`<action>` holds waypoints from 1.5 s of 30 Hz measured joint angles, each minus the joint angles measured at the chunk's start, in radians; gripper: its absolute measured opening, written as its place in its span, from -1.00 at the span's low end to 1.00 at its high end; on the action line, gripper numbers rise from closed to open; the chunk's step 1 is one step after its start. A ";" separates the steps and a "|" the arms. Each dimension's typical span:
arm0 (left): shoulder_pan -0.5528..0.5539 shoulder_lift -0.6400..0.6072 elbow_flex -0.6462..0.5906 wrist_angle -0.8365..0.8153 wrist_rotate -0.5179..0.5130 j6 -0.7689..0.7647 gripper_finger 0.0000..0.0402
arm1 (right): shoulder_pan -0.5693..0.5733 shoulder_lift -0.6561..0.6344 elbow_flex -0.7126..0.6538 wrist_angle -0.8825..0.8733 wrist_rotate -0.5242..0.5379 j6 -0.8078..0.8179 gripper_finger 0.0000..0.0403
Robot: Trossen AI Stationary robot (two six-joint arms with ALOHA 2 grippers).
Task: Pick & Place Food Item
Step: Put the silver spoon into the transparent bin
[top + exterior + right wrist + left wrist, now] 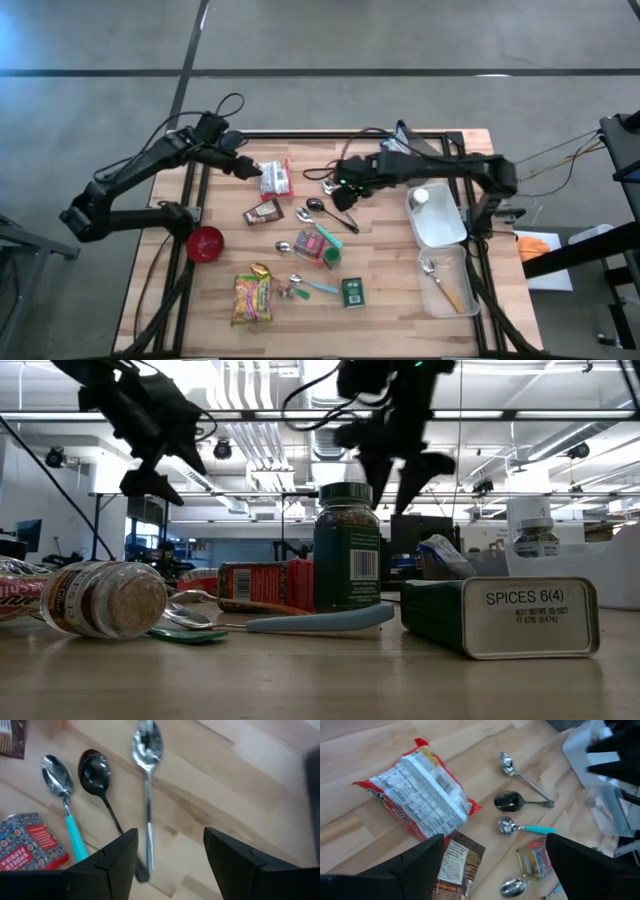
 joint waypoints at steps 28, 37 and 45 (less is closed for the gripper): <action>-0.027 -0.138 -0.006 -0.087 0.000 0.034 0.74 | -0.068 0.444 0.296 -0.048 -0.129 -0.283 0.11; -0.027 -0.138 -0.094 -0.085 0.000 0.003 0.74 | -0.094 0.478 0.294 -0.027 -0.158 -0.311 -0.26; -0.028 -0.151 -0.100 -0.037 0.048 -0.001 0.74 | -0.096 0.478 0.293 -0.014 -0.158 -0.353 -0.90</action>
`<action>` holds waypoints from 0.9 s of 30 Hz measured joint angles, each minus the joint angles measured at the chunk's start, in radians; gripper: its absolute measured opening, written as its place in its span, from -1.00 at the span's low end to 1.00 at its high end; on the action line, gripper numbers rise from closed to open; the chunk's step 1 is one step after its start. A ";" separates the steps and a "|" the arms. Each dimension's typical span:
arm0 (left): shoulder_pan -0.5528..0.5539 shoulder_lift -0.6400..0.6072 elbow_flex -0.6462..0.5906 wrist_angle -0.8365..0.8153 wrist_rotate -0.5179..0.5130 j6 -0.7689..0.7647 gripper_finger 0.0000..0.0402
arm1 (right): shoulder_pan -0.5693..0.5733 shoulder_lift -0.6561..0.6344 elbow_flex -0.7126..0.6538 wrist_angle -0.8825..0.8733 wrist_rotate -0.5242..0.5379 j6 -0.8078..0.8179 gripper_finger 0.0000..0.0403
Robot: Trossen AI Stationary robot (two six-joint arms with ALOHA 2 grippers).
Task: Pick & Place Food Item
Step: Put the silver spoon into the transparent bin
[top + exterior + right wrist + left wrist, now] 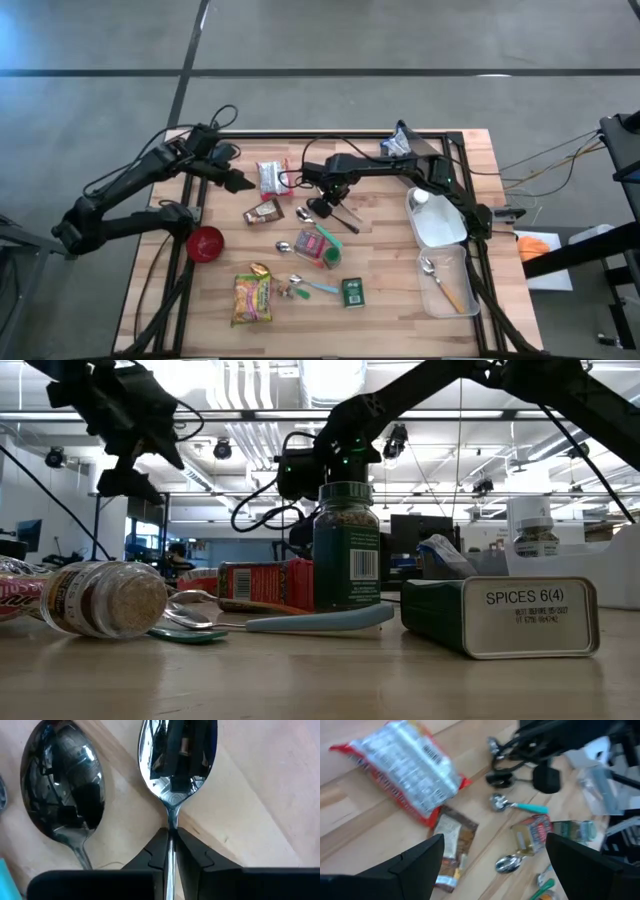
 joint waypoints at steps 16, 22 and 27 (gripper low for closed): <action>-0.247 -0.185 0.005 0.308 -0.124 -0.132 0.74 | 0.003 -0.062 -0.002 -0.069 -0.008 -0.011 -0.92; -0.321 -0.188 0.004 0.295 -0.191 -0.166 0.74 | 0.026 -0.137 -0.002 -0.196 -0.019 -0.037 -0.93; -0.343 -0.189 0.004 0.296 -0.191 -0.173 0.74 | 0.060 -0.209 -0.005 -0.310 -0.023 -0.035 -0.93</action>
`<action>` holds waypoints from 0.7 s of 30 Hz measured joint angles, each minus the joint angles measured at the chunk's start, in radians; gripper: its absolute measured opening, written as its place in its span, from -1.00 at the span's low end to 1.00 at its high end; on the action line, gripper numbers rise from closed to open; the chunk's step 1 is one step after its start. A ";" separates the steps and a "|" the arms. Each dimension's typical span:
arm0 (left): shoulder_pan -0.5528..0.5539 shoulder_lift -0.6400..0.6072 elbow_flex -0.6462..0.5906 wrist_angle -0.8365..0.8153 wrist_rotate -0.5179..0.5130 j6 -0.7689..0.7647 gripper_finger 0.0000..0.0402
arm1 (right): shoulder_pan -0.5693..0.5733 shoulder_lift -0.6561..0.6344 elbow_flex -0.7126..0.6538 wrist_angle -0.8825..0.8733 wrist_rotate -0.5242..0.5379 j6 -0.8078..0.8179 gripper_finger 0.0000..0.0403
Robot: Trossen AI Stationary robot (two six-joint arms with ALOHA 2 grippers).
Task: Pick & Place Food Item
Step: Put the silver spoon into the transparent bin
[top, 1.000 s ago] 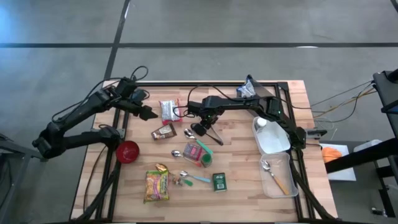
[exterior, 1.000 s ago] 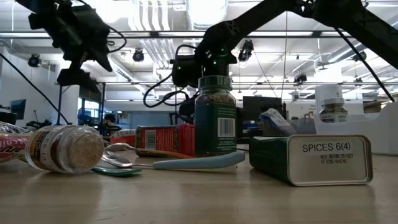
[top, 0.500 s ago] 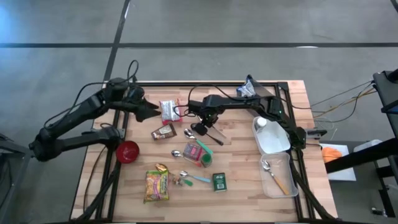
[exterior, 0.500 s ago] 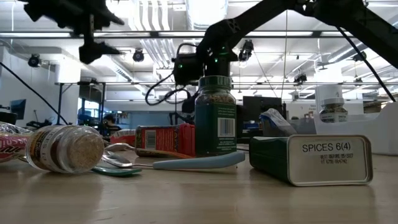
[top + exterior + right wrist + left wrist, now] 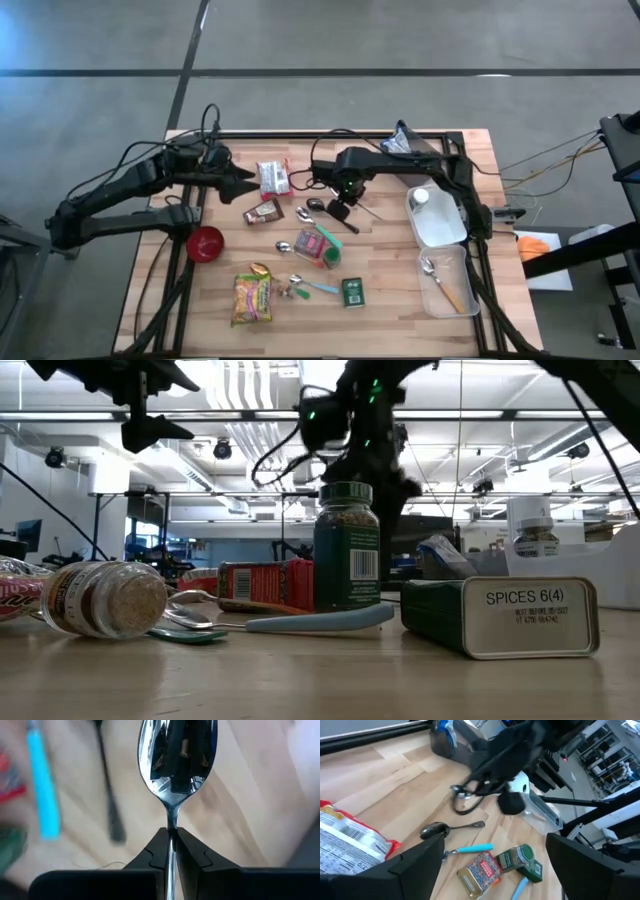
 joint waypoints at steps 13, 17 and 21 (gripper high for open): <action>-0.007 0.000 0.000 0.100 0.036 -0.011 0.74 | 0.138 -0.396 -0.204 -0.055 -0.018 0.306 -0.93; -0.007 0.000 0.000 0.198 0.071 -0.004 0.74 | 0.216 -0.535 -0.359 -0.047 -0.019 0.484 -0.93; -0.007 0.001 0.000 0.231 0.071 0.011 0.74 | 0.316 -0.666 -0.508 -0.019 -0.018 0.677 -0.93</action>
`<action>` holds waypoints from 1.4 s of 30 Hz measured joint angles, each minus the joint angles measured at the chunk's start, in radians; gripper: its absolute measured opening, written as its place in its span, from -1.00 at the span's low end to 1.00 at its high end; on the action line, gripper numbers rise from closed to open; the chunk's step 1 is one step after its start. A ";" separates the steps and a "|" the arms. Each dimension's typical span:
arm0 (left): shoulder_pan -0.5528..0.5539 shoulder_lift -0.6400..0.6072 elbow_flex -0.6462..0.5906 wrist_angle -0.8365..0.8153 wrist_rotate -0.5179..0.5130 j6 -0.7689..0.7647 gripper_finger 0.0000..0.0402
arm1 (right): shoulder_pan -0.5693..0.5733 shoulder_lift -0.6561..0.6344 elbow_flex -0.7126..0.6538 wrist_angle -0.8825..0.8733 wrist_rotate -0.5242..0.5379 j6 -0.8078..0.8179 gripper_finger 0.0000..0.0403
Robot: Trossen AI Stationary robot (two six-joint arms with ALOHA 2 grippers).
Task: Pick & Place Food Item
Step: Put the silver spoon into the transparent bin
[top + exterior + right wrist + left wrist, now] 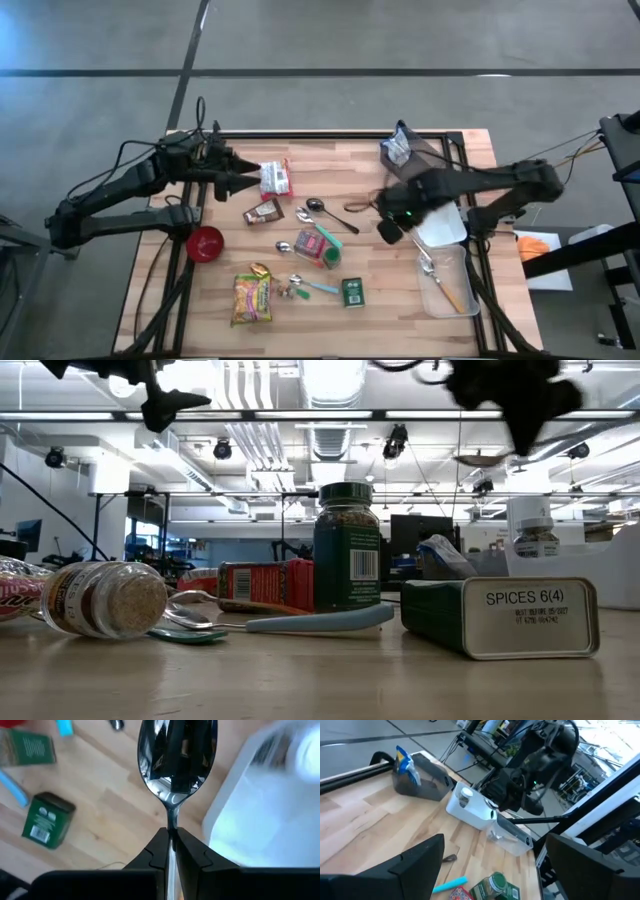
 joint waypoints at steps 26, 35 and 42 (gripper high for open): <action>0.001 0.185 0.000 0.181 -0.009 -0.113 0.74 | 0.398 -0.252 -0.388 0.139 0.058 0.412 -0.93; 0.001 0.191 0.000 0.188 -0.023 -0.138 0.74 | 0.506 -0.261 -0.450 0.232 0.031 0.545 -0.93; 0.001 0.190 0.000 0.188 -0.035 -0.142 0.74 | 0.651 -0.263 -0.458 0.260 0.034 0.613 -0.93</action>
